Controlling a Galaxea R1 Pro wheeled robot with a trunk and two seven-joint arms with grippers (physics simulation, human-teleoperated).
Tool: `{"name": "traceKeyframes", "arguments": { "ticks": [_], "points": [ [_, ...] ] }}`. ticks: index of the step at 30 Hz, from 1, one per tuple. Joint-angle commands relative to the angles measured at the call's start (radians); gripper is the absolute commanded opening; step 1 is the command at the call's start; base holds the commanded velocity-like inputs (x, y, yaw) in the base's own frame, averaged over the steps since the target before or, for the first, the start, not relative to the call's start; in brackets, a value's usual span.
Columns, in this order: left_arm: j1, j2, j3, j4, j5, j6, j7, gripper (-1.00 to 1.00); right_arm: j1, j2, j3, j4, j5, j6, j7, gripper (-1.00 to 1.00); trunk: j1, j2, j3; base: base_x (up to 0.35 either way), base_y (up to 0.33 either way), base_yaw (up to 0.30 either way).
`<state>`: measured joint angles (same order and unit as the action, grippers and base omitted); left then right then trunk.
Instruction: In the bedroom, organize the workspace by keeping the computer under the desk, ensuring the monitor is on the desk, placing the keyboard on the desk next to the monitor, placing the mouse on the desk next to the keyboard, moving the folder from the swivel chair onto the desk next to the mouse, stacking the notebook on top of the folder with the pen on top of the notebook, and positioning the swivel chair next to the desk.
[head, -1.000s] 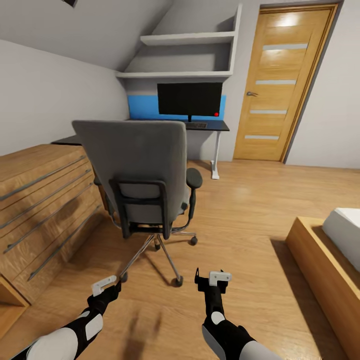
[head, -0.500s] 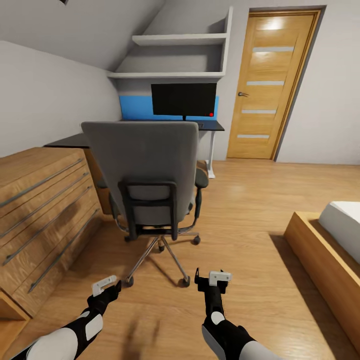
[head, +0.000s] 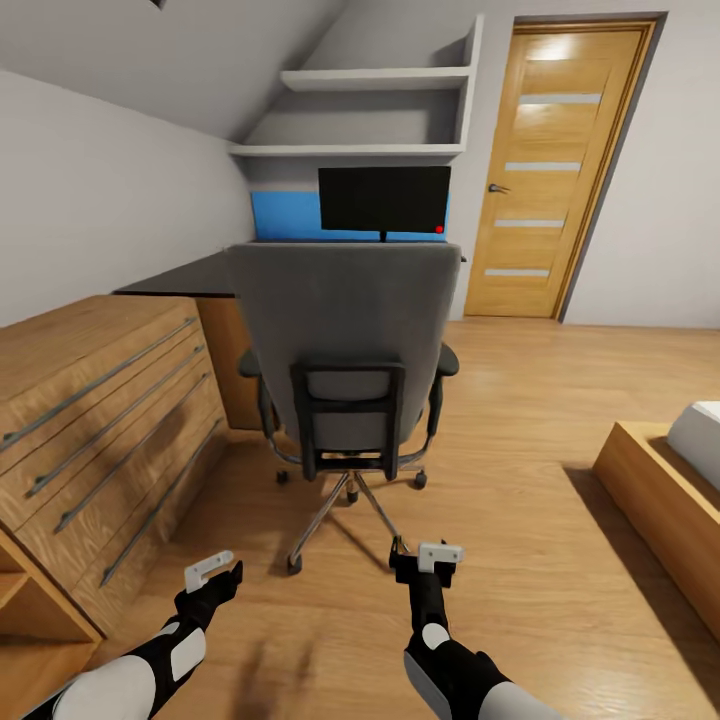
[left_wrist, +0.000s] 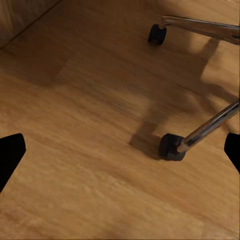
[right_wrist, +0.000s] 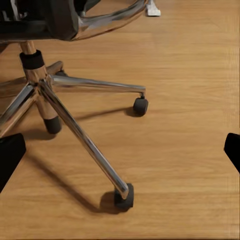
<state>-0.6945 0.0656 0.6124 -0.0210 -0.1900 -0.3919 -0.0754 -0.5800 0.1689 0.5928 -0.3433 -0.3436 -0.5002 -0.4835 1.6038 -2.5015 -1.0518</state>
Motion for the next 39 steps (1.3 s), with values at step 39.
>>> {"name": "traceKeyframes", "arguments": {
  "ticks": [39],
  "points": [
    [0.0,-0.24,0.003,-0.275,-0.402,0.048,0.269,1.0,-0.001,0.006,0.022,-0.242,0.008,0.23,-0.121,1.0,0.0,0.0,-0.001,0.007,0.06,-0.058]
  ]
}}
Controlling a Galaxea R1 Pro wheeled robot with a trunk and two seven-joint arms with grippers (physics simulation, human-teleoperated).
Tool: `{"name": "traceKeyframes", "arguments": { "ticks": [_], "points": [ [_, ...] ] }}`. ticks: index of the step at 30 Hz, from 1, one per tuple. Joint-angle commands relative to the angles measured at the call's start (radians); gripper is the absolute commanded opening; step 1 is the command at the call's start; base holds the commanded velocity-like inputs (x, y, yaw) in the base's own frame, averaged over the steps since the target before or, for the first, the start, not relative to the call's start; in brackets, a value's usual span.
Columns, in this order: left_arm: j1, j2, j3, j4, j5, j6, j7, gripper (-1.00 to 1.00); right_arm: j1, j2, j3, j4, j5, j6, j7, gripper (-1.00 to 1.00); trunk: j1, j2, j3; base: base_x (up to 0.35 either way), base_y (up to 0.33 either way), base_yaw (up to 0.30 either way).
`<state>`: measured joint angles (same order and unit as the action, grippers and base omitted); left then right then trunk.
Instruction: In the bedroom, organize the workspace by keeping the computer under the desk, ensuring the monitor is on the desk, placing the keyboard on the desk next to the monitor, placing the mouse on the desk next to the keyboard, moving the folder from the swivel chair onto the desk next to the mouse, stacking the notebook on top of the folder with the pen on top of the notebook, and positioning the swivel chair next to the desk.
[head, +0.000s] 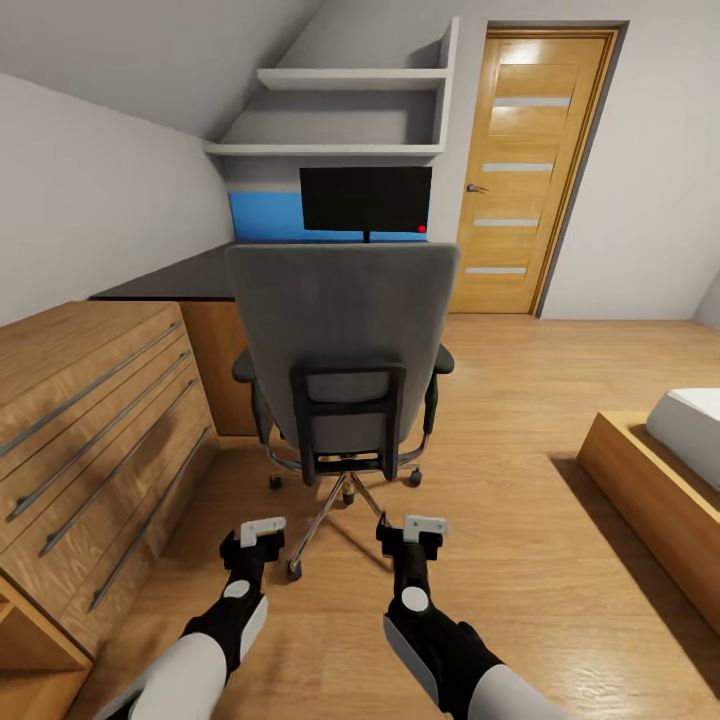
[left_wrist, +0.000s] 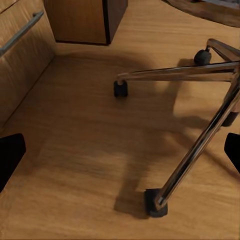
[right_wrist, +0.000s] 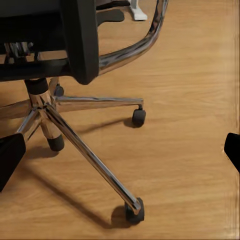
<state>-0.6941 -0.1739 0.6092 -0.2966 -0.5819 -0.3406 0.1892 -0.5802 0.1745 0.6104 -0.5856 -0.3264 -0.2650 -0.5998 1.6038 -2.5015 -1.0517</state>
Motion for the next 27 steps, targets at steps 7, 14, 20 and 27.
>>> {"name": "traceKeyframes", "arguments": {
  "ticks": [7,14,20,27],
  "points": [
    [-0.001,-0.001,-0.012,-0.095,-0.013,0.057,0.0,1.0,-0.001,0.0,0.007,-0.065,0.06,0.055,-0.064,1.0,0.0,0.0,-0.001,0.0,0.0,0.0],
    [-0.001,-0.001,-0.086,-0.153,-0.005,0.116,-0.058,1.0,-0.001,0.0,0.005,-0.085,0.101,0.079,-0.07,1.0,0.0,0.0,-0.001,0.0,0.0,0.0],
    [-0.001,-0.001,-0.098,-0.158,0.0,0.122,-0.11,1.0,-0.001,0.0,0.0,-0.08,0.104,0.034,-0.069,1.0,0.0,0.0,-0.001,0.004,0.0,0.0],
    [-0.001,-0.001,-0.1,-0.132,0.0,0.12,-0.134,1.0,0.003,0.0,0.0,-0.076,0.105,-0.061,-0.074,1.0,0.0,0.0,-0.001,0.205,-0.001,0.0]
  ]
}}
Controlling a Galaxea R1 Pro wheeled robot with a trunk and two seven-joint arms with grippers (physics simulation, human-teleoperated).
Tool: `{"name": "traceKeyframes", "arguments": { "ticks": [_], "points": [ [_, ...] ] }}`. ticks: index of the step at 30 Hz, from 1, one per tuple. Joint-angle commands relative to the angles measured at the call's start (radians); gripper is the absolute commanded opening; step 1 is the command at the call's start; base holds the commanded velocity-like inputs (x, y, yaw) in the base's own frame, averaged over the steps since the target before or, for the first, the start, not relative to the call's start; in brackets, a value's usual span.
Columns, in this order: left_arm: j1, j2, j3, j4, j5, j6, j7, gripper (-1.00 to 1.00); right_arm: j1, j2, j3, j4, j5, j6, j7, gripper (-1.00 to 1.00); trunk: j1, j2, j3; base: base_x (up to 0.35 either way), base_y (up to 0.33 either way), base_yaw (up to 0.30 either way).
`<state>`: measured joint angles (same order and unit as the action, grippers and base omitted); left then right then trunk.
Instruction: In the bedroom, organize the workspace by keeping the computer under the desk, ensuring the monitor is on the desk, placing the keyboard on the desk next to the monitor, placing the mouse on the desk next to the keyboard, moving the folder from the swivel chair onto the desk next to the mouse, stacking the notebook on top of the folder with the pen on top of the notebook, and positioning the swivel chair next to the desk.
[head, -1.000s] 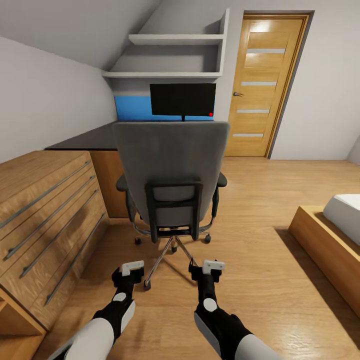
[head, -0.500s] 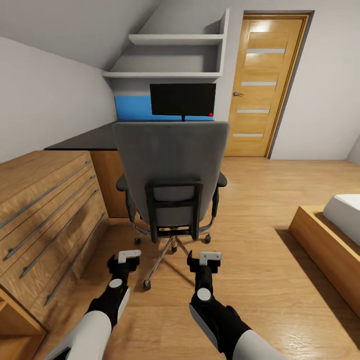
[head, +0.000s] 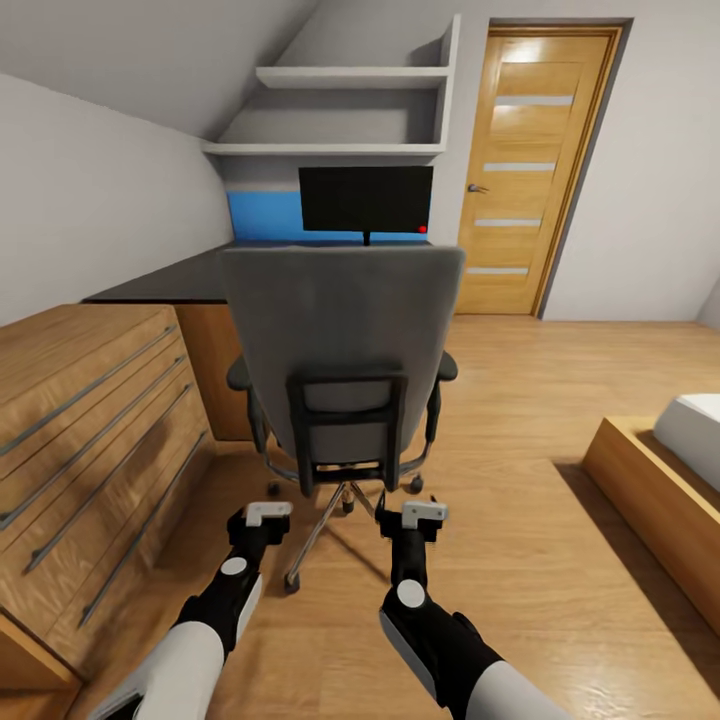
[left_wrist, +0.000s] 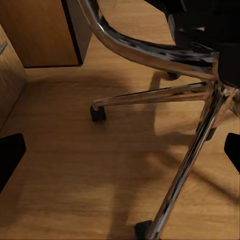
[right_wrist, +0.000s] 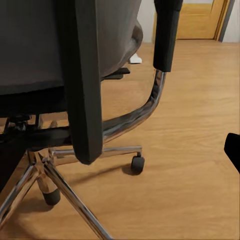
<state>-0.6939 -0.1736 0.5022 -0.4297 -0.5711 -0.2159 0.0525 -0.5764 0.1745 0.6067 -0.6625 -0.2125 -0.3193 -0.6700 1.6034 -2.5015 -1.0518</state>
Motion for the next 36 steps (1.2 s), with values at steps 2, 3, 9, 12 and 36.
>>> {"name": "traceKeyframes", "arguments": {
  "ticks": [2,3,9,12,36],
  "points": [
    [-0.001,-0.001,0.006,0.003,-0.01,-0.005,0.001,1.0,-0.001,0.0,0.004,0.001,-0.008,-0.011,-0.002,1.0,0.0,0.0,-0.001,0.192,-0.01,0.0],
    [-0.001,-0.001,0.005,0.008,-0.011,-0.005,0.0,1.0,-0.001,0.0,0.004,0.001,-0.008,-0.014,-0.001,1.0,0.0,0.0,-0.001,0.109,-0.006,0.0],
    [-0.001,-0.001,0.003,0.025,-0.012,-0.006,-0.003,1.0,0.0,0.0,0.007,0.002,-0.007,-0.017,0.007,1.0,0.0,0.0,-0.001,0.048,-0.003,0.0],
    [-0.001,-0.001,0.003,0.029,-0.012,-0.006,-0.017,1.0,0.001,0.0,0.028,0.003,-0.006,-0.018,0.026,1.0,0.0,0.0,-0.001,0.012,-0.001,0.0],
    [-0.001,-0.001,0.001,0.047,-0.012,-0.005,-0.076,1.0,0.003,-0.001,0.104,0.005,-0.008,-0.021,0.062,1.0,0.0,0.0,-0.001,0.097,0.0,0.0]
  ]
}}
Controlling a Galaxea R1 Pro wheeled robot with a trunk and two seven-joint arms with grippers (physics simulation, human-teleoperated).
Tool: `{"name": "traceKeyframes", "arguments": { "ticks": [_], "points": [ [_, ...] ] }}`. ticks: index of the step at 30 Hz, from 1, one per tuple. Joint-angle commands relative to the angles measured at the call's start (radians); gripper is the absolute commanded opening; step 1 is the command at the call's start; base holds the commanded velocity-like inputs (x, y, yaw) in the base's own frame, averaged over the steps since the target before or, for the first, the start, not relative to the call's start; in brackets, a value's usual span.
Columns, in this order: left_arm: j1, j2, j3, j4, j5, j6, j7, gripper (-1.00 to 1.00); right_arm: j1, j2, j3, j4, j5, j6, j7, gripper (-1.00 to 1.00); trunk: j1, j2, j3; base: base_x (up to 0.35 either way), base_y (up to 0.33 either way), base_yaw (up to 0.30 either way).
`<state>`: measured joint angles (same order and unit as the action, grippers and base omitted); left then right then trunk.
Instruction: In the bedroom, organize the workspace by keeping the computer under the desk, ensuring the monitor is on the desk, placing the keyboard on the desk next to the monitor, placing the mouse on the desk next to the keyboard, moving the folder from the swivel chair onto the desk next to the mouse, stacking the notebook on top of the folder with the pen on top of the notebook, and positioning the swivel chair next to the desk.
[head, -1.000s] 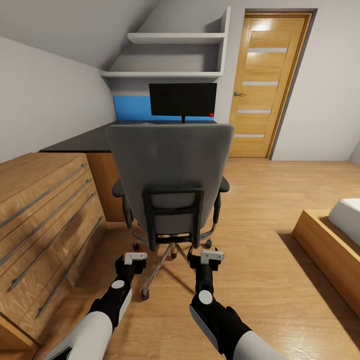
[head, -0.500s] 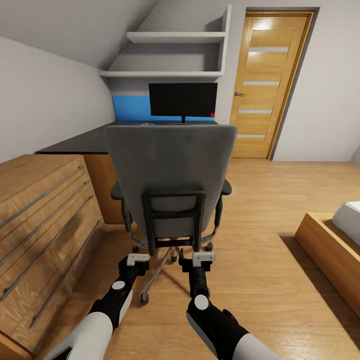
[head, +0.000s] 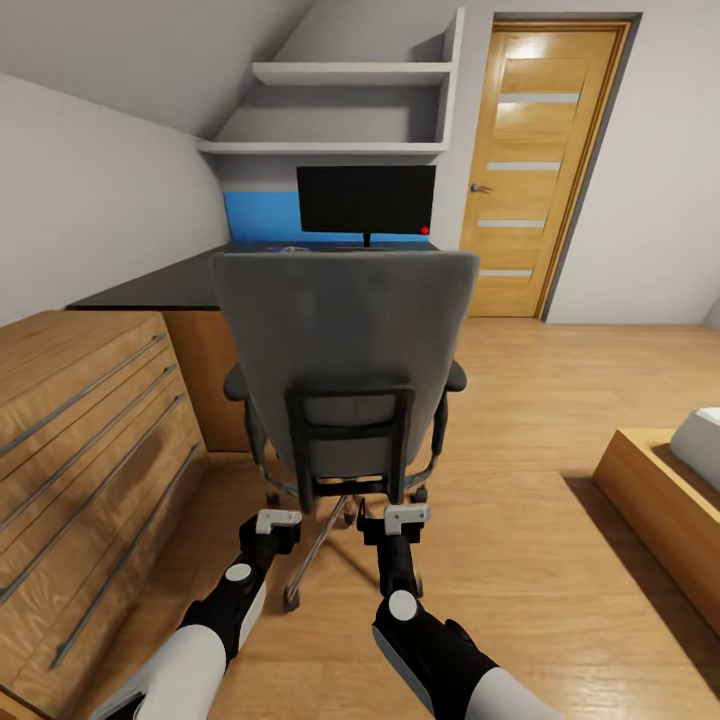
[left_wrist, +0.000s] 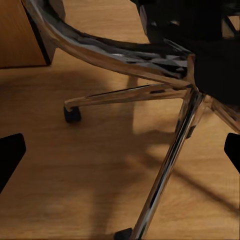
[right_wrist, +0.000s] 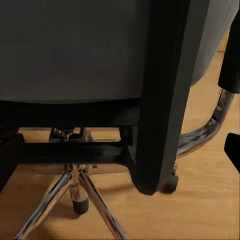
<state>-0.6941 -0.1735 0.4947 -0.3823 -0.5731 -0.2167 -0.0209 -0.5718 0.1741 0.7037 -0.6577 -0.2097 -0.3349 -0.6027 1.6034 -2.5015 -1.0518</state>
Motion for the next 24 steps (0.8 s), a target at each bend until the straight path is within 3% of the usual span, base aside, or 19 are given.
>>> {"name": "traceKeyframes", "arguments": {
  "ticks": [1,24],
  "points": [
    [-0.001,-0.001,0.008,0.0,-0.01,-0.004,-0.002,1.0,-0.002,-0.001,0.007,0.0,-0.011,-0.006,-0.005,1.0,0.0,0.0,-0.001,0.217,0.0,0.0],
    [-0.001,-0.001,0.01,0.0,-0.011,-0.006,0.001,1.0,-0.001,-0.001,0.007,0.001,-0.011,-0.005,-0.008,1.0,0.0,0.0,-0.001,0.174,0.0,0.0]
  ]
}}
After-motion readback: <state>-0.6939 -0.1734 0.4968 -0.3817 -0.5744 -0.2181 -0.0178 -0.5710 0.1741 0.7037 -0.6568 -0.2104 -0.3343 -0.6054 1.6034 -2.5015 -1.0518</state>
